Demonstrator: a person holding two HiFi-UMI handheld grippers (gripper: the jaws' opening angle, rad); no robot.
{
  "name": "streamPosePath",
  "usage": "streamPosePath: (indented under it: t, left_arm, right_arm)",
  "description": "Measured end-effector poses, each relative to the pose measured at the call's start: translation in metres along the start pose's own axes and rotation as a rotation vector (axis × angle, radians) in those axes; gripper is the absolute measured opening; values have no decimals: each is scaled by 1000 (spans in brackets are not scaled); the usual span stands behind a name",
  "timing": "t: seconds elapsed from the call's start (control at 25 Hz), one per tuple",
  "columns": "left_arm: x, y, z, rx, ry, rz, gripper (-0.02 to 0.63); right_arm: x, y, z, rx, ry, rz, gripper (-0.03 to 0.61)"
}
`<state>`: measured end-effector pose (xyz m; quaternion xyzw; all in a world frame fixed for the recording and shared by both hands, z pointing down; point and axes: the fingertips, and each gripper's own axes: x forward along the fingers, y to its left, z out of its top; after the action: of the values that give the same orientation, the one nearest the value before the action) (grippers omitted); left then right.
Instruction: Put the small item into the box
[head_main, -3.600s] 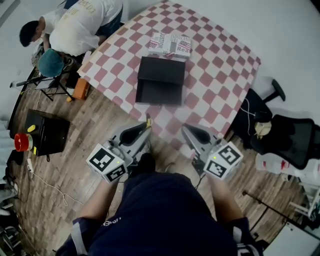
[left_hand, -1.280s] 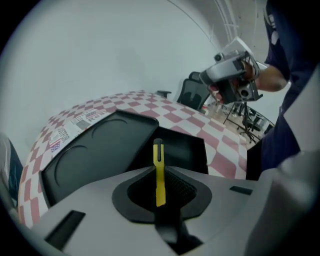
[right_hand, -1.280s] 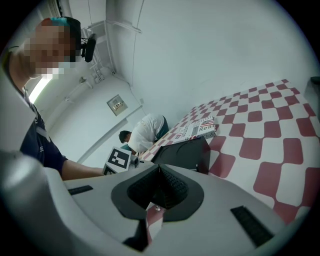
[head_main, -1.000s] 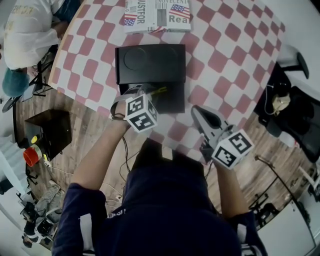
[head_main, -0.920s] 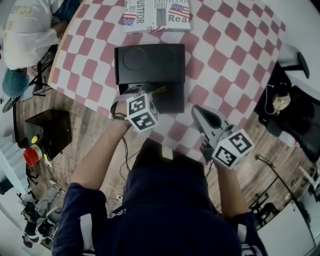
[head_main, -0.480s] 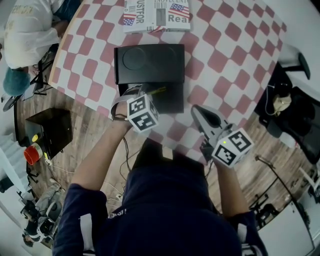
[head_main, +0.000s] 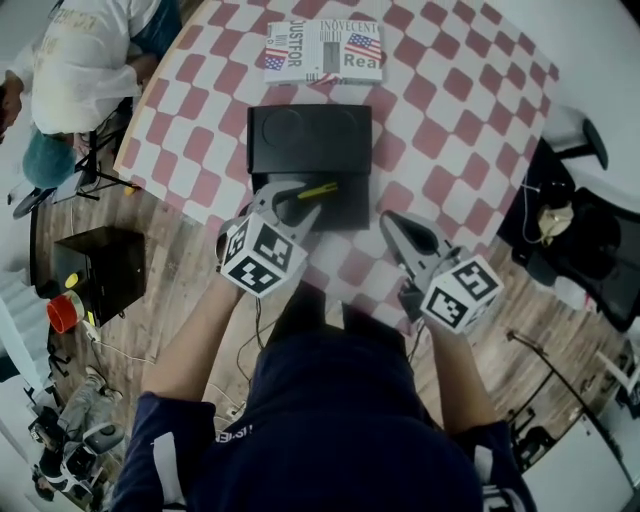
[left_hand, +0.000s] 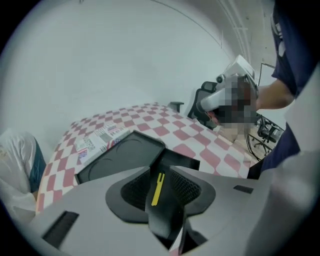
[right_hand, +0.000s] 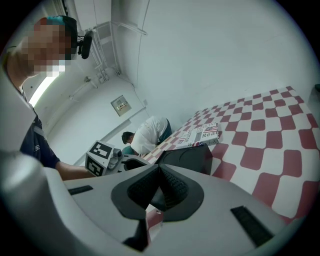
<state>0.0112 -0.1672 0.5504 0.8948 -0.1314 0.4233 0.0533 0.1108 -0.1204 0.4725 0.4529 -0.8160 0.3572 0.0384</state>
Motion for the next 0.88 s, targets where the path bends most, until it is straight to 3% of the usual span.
streamPosePath:
  t: [0.16,0.48,0.64,0.88]
  left_arm:
    - [-44,-1,22,-29,-111,56,124]
    - [-118,-8,51,-250,-365,56,91]
    - [-138,-10,57,-286,-436,64,75]
    - [-158,-23,62,-322,-496,46,58]
  right_arm:
    - [-7,16,10,-42,-20,4,17]
    - [-20,58,30,-139,-55,28,17]
    - [-25,78,40,-220,-66,37,17]
    - [-35,99,42,-263,-74,44,17]
